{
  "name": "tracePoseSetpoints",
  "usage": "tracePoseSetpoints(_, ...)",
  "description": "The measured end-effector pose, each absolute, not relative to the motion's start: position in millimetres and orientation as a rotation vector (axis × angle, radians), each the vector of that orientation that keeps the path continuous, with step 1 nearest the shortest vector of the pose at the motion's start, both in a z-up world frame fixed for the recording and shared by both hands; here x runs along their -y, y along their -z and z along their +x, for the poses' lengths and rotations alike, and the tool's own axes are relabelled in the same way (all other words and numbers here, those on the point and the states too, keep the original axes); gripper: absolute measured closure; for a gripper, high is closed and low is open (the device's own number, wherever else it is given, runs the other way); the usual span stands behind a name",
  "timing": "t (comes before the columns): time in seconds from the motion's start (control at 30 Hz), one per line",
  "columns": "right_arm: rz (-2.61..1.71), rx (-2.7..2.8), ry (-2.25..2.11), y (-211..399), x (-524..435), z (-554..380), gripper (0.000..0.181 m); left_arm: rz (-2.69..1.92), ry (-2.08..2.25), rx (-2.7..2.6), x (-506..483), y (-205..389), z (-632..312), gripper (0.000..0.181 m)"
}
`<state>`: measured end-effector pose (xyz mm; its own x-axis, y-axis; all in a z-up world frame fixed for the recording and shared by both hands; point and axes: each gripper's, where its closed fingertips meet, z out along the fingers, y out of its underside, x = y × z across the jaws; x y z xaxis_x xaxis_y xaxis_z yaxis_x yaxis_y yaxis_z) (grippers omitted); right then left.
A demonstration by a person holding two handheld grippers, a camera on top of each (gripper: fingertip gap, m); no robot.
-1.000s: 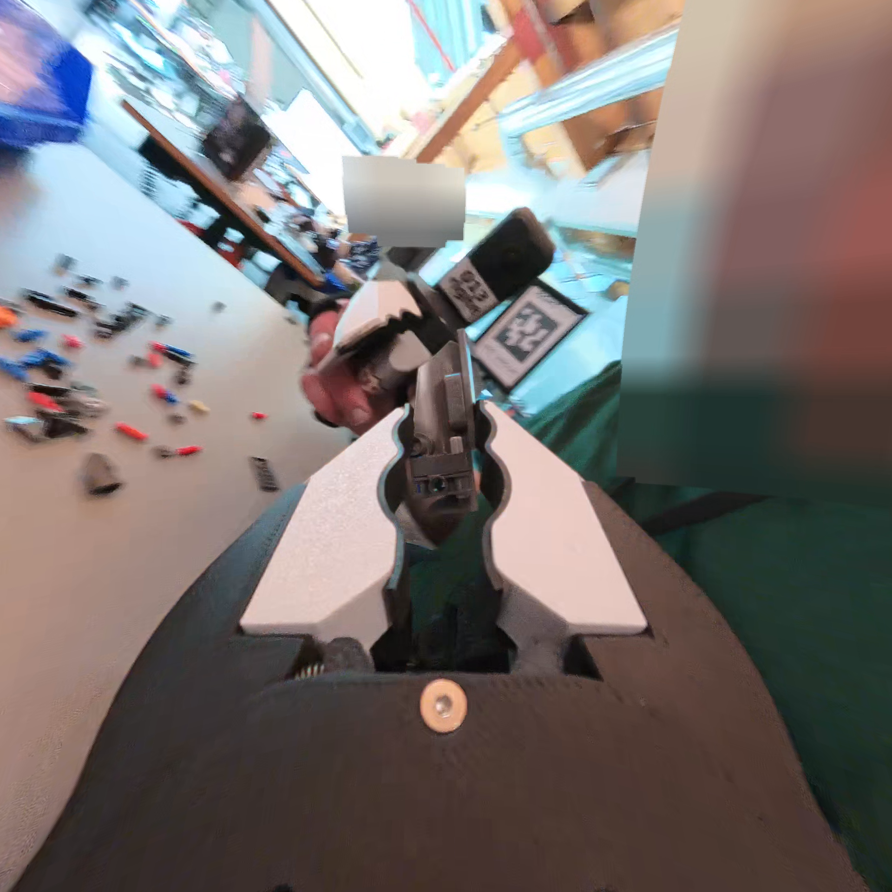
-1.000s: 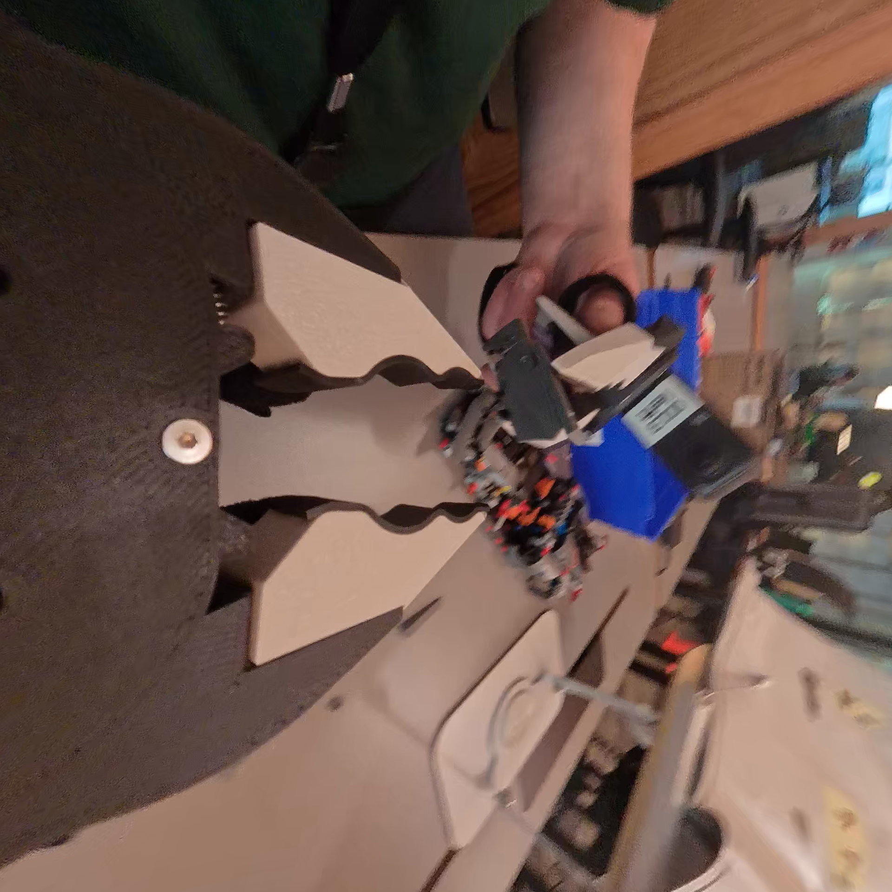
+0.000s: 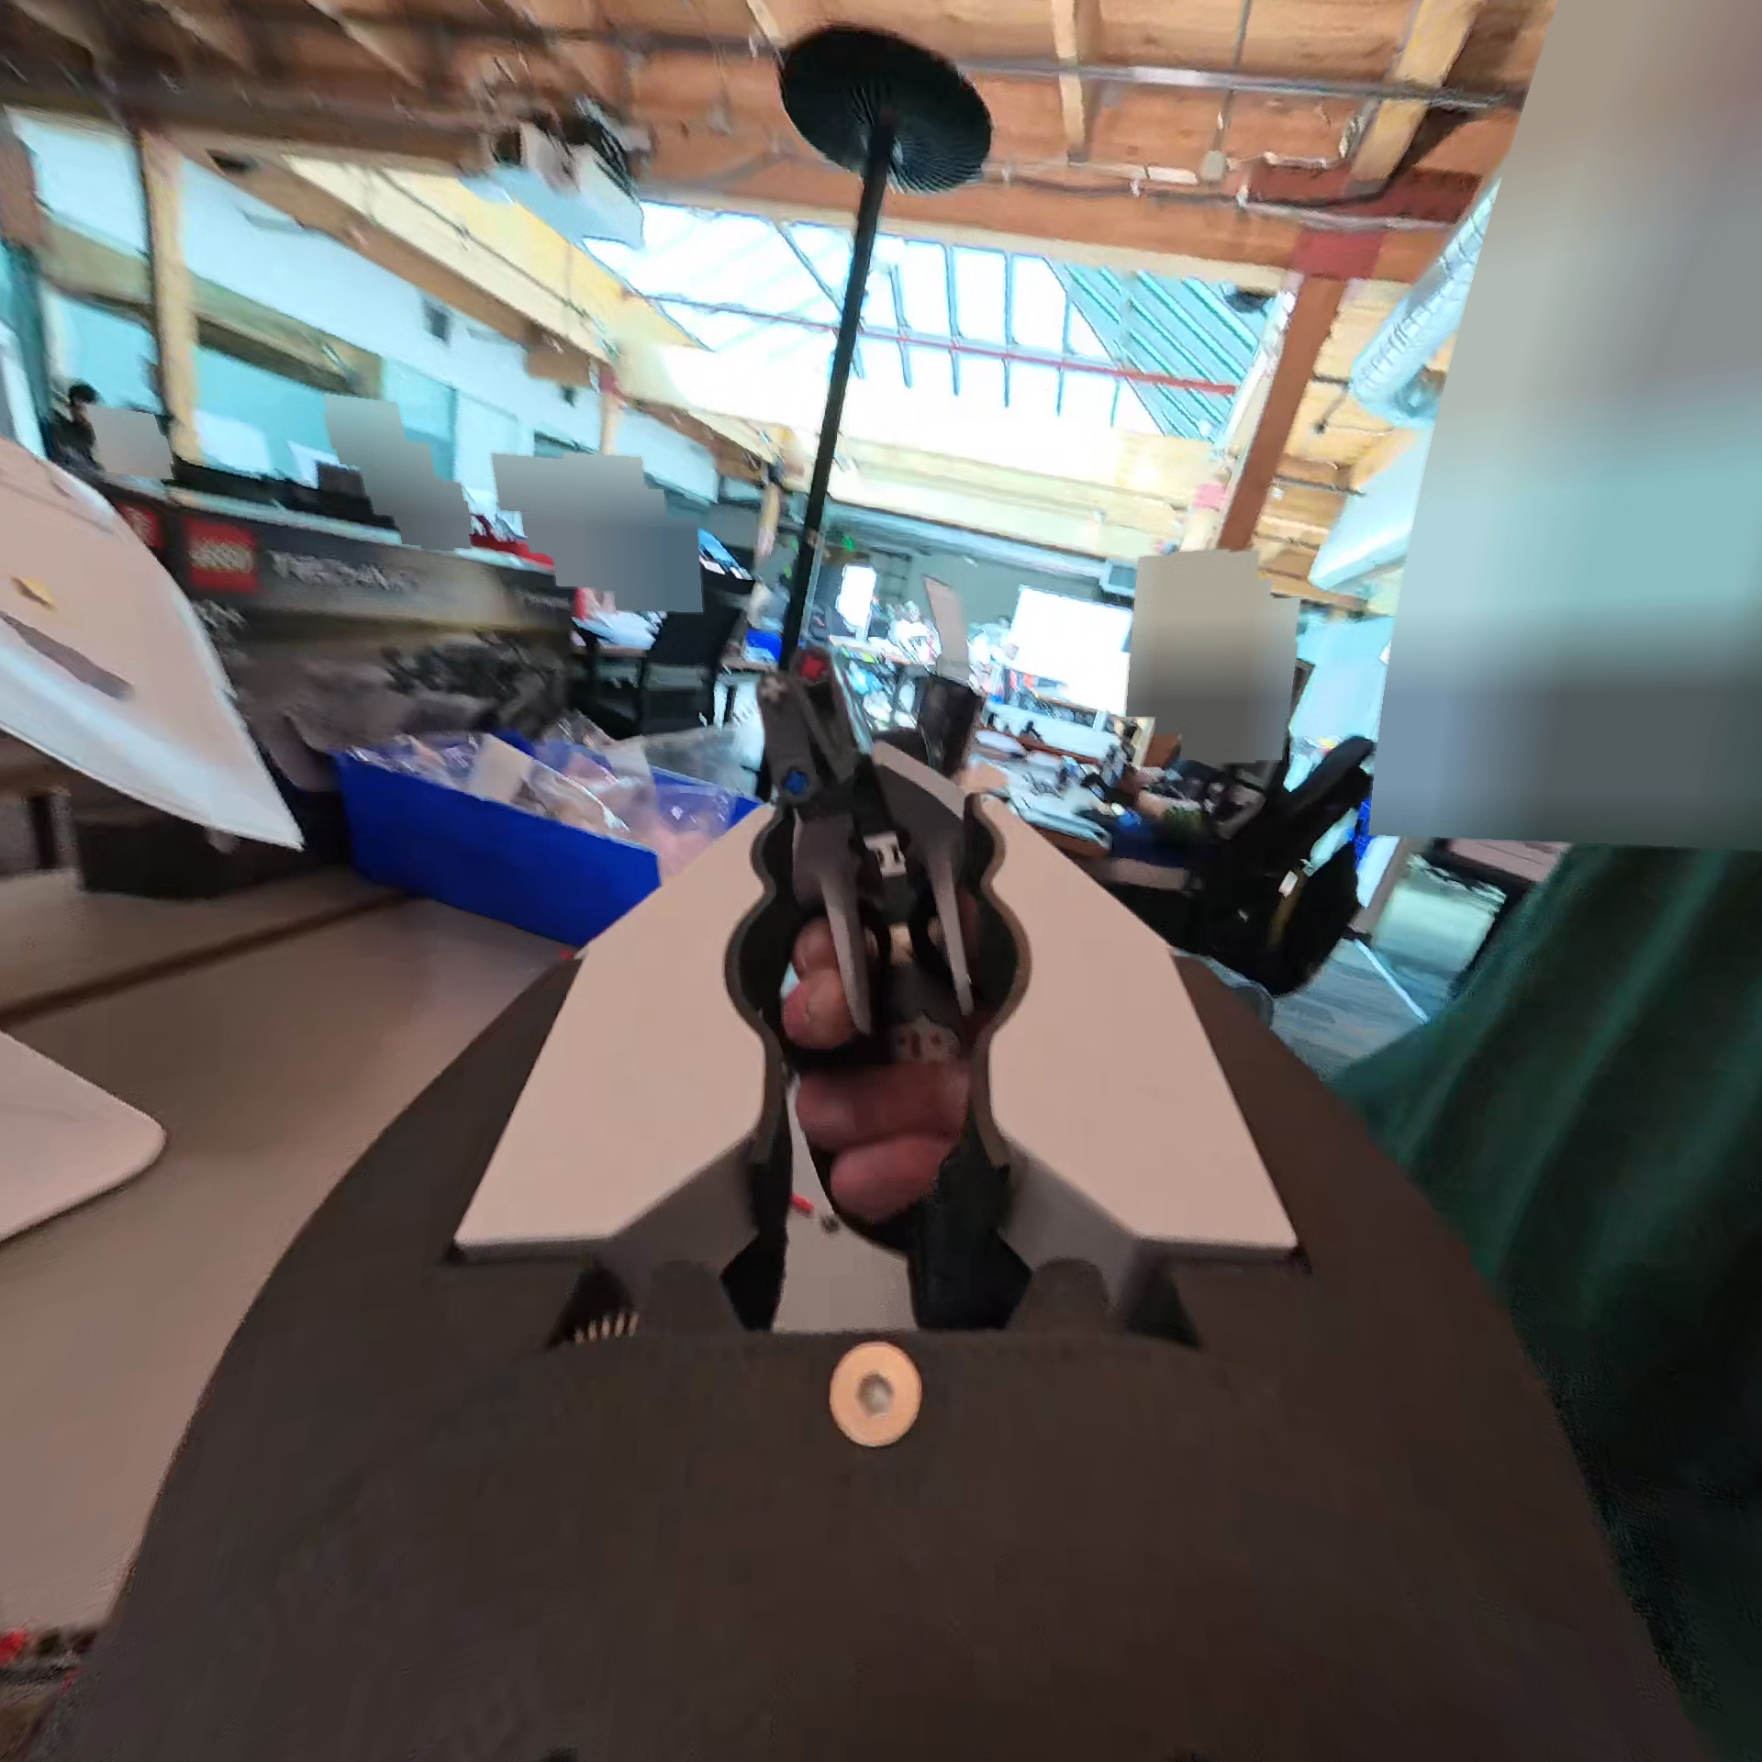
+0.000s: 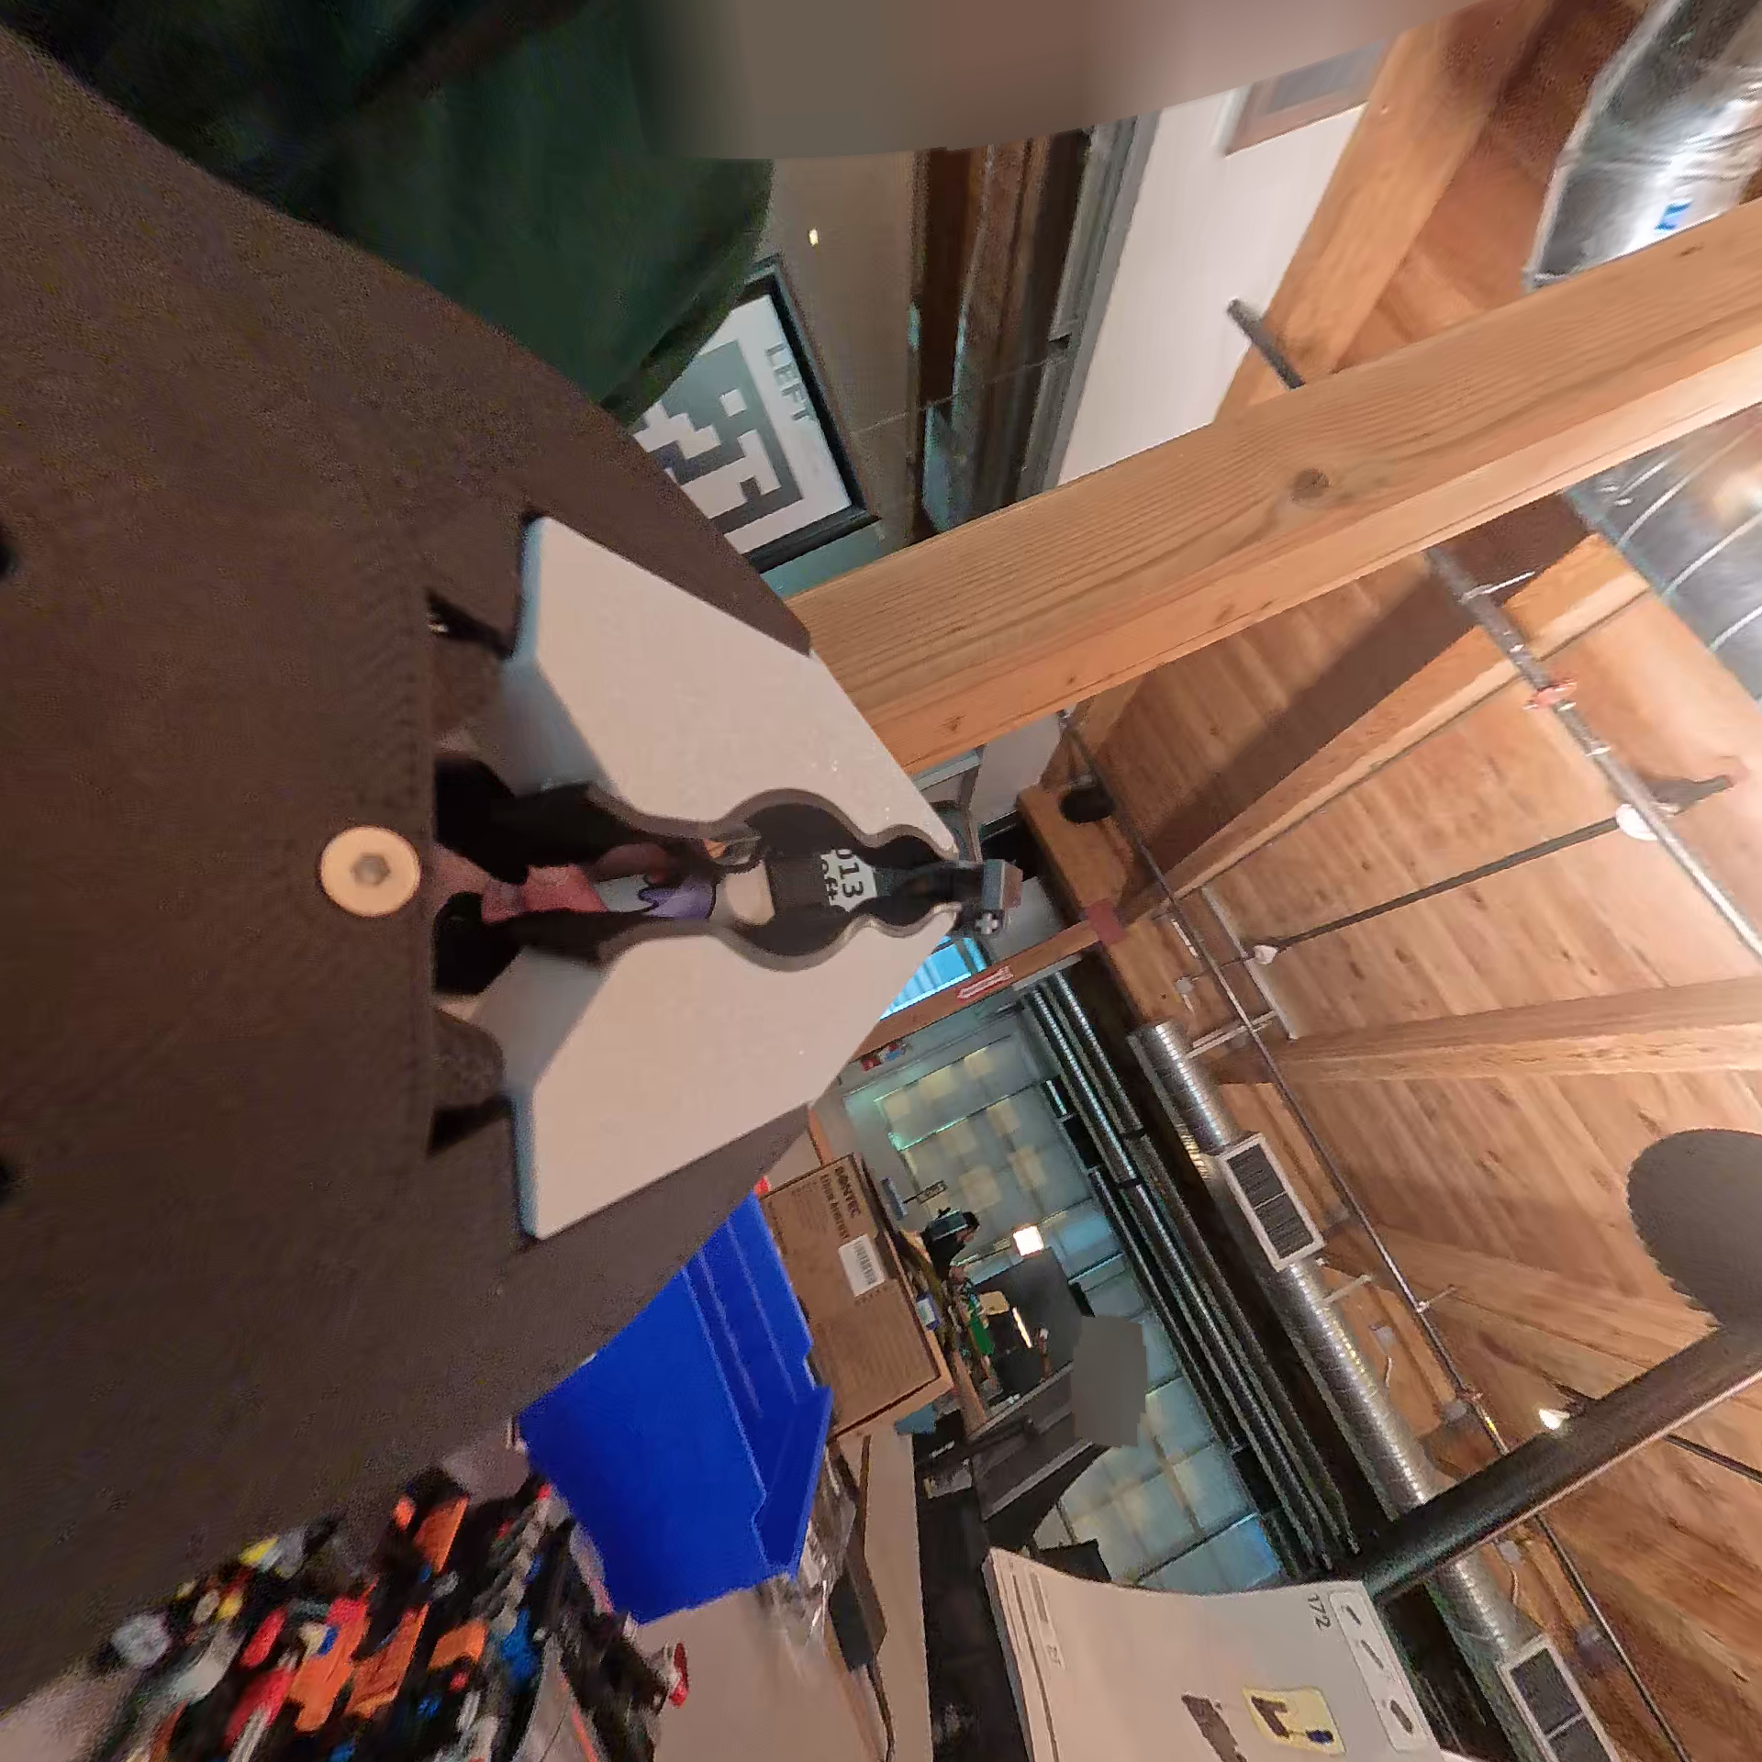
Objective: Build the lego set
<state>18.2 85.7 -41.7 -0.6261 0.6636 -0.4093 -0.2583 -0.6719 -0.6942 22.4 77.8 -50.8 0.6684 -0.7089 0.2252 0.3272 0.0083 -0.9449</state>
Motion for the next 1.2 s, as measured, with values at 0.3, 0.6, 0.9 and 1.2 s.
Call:
tracePoseSetpoints(0.3,-0.903,0.731,-2.344,31.8,-84.2,2.3,0.178,-1.194,0.889,-0.219,-85.5,32.7,1.0,0.164)
tracePoseSetpoints(0.6,-0.932,0.738,-2.297,34.5,-92.8,-9.6,0.178,-1.117,0.943,-0.103,-95.0,27.3,-17.5,0.168)
tracePoseSetpoints(0.9,-0.921,0.752,-2.282,31.9,-99.9,-12.7,0.178,-1.080,0.969,-0.088,-105.1,20.2,-21.1,0.168)
tracePoseSetpoints(1.2,-0.931,0.804,-2.235,38.8,-108.4,-17.7,0.178,-1.075,0.972,-0.058,-113.7,25.3,-26.3,0.168)
